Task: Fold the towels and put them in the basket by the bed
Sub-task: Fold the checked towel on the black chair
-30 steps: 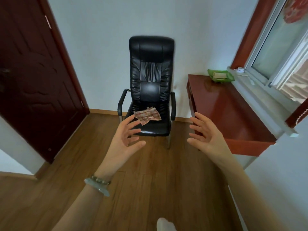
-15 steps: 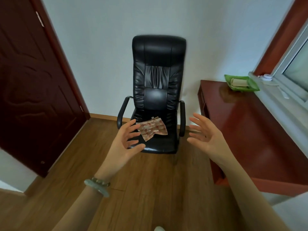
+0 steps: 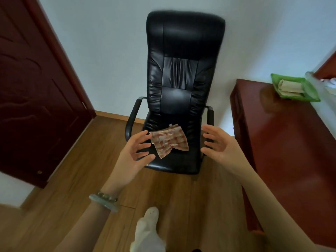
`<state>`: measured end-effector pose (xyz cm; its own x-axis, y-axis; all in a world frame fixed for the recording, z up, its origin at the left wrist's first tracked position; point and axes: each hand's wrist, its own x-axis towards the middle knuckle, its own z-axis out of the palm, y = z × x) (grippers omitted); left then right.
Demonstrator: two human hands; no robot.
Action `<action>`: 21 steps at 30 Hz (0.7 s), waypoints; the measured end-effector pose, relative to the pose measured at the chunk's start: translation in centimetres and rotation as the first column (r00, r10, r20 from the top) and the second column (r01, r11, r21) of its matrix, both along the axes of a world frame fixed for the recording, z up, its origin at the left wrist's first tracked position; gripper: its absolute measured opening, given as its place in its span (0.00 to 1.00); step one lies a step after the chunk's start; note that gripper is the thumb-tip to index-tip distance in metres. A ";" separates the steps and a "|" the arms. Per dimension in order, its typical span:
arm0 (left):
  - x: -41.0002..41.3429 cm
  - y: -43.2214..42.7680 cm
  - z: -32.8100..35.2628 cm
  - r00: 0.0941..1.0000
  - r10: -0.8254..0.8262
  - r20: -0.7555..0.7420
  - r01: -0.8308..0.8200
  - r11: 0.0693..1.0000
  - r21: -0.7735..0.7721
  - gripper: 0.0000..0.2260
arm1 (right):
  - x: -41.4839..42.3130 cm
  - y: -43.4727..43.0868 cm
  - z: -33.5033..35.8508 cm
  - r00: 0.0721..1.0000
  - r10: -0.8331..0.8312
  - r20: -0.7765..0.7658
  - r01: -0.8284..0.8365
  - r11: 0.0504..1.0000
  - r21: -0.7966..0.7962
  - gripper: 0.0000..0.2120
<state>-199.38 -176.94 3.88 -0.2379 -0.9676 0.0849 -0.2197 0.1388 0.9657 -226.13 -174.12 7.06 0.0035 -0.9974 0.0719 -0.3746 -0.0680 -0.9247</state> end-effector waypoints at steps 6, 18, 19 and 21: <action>-0.5 -10.0 -2.9 0.996 -0.087 0.000 0.087 0.993 0.086 0.30 | -0.1 -8.3 -3.0 0.998 -0.055 -0.035 0.056 0.997 0.050 0.29; -0.3 -27.1 -12.1 0.954 -0.238 0.182 0.183 0.943 0.277 0.26 | -0.4 -21.8 -11.7 0.974 -0.195 -0.117 0.219 0.942 0.253 0.27; -0.4 -27.7 -13.4 0.948 -0.248 0.201 0.182 0.937 0.299 0.25 | -0.7 -22.6 -12.7 0.971 -0.196 -0.135 0.227 0.935 0.272 0.26; -0.8 -28.7 -16.0 0.930 -0.276 0.242 0.186 0.922 0.339 0.24 | -1.3 -24.2 -15.2 0.968 -0.193 -0.159 0.235 0.918 0.320 0.25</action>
<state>-200.21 -205.64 -12.11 -0.4280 -0.8497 -0.3080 -0.4843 -0.0721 0.8719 -227.38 -198.31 -8.11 -0.2249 -0.9410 -0.2527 -0.4563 0.3309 -0.8260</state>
